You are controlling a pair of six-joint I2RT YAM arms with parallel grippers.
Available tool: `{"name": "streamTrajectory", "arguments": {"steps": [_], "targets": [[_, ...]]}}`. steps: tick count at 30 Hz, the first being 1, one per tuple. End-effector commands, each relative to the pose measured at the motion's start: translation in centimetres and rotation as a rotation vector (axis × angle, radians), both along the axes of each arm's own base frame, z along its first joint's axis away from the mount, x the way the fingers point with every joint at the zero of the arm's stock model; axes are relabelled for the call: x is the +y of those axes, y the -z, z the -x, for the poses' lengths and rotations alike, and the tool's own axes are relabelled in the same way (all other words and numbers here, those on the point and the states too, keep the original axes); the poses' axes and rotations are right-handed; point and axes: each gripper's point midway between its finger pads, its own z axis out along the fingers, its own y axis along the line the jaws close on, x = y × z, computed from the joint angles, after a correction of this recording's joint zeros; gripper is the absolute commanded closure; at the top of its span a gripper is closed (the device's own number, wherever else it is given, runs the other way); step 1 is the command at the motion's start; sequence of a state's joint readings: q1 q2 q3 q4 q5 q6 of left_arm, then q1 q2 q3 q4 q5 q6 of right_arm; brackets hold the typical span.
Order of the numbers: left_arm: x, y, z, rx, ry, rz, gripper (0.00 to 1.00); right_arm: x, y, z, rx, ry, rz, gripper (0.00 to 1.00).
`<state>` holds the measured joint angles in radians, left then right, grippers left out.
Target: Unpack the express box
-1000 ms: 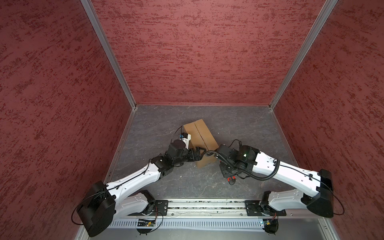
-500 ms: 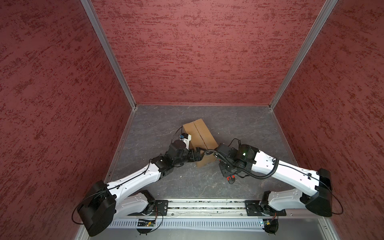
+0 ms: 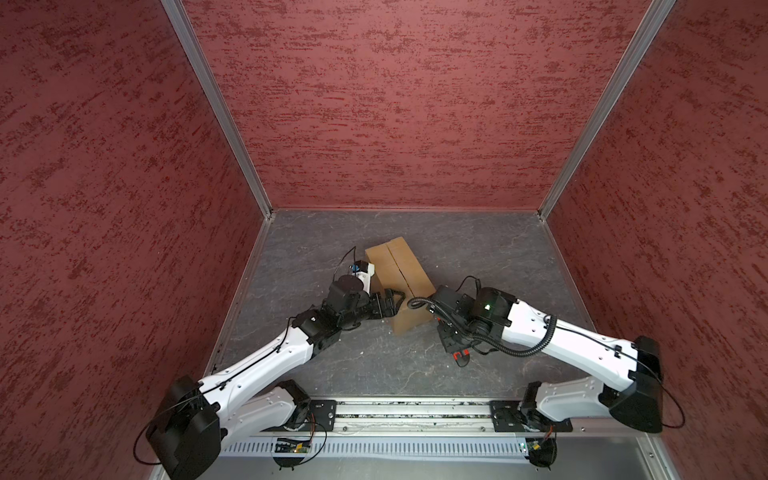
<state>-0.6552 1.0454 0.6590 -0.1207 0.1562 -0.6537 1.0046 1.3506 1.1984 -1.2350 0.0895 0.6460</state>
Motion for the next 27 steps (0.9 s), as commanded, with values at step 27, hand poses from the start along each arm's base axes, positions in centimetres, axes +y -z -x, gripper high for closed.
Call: {"name": "streamTrajectory", "arguments": {"steps": [27], "targets": [[5.0, -1.2, -22.4, -0.036, -0.027, -0.206, 0.22, 1.2, -0.7, -0.9, 0.007, -0.027, -0.018, 0.95]]}}
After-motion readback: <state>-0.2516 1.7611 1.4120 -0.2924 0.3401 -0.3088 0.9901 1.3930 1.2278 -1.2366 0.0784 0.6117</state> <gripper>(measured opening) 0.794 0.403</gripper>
